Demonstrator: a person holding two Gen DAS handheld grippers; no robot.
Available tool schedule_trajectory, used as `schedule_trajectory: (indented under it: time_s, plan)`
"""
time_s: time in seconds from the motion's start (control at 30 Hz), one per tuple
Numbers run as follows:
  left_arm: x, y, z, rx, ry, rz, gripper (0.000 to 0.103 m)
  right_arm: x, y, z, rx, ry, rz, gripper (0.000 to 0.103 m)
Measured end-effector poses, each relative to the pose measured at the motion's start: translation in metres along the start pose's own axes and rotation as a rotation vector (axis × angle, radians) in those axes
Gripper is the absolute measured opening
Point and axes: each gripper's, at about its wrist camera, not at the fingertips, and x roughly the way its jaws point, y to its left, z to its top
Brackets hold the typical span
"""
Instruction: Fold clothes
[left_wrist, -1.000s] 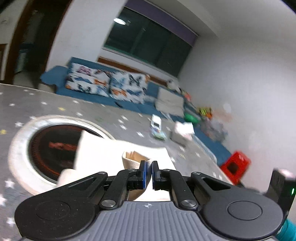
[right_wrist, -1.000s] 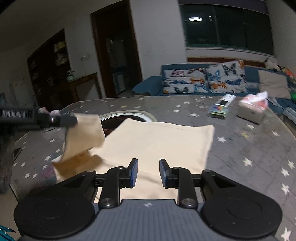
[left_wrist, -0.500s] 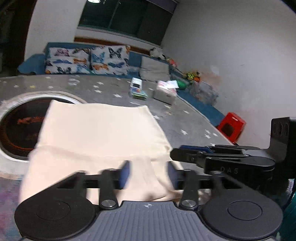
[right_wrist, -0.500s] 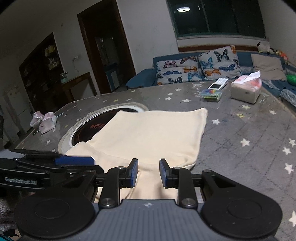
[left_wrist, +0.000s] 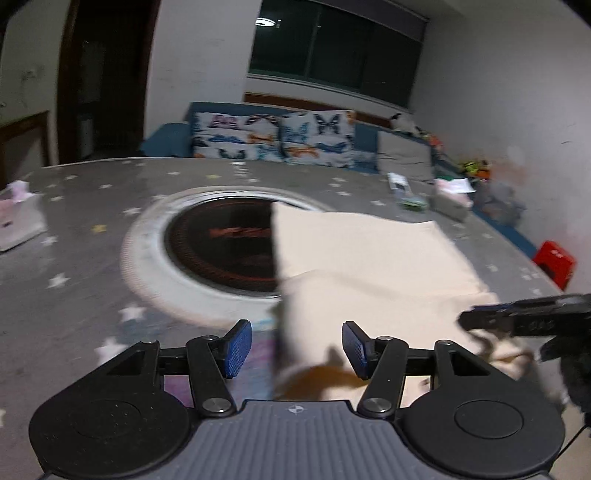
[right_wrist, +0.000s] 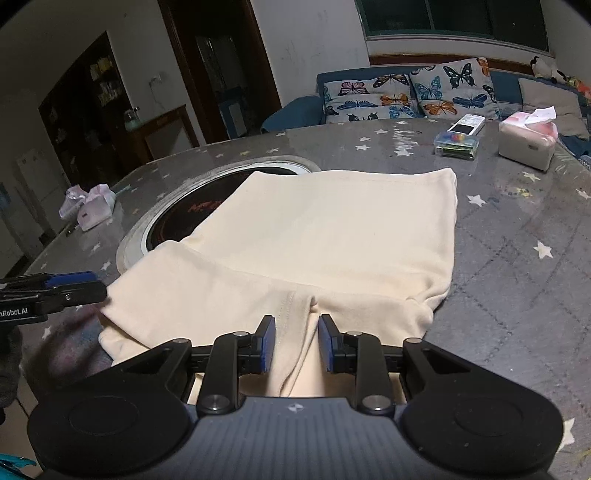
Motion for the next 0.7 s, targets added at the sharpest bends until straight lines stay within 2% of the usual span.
schedule_trajectory:
  time_s: [0.07, 0.13, 0.2, 0.47, 0.7]
  plan:
    - [-0.002, 0.005, -0.004, 0.012, 0.004, 0.012, 0.058, 0.002, 0.004, 0.000, -0.006, 0.005, -0.011, 0.023]
    - [-0.002, 0.006, -0.010, 0.029, 0.011, 0.007, 0.058, 0.001, 0.008, 0.001, -0.019, 0.002, -0.024, 0.009]
    - [-0.001, 0.004, -0.013, 0.055, 0.015, -0.002, 0.058, -0.001, 0.011, 0.003, -0.030, -0.009, -0.034, 0.005]
    - [0.003, -0.011, -0.025, 0.165, -0.010, 0.011, 0.057, -0.026, 0.031, 0.025, -0.102, -0.100, -0.048, 0.004]
    - [0.001, -0.014, -0.030, 0.201, -0.033, 0.009, 0.038, -0.053, 0.058, 0.048, -0.187, -0.195, -0.025, 0.004]
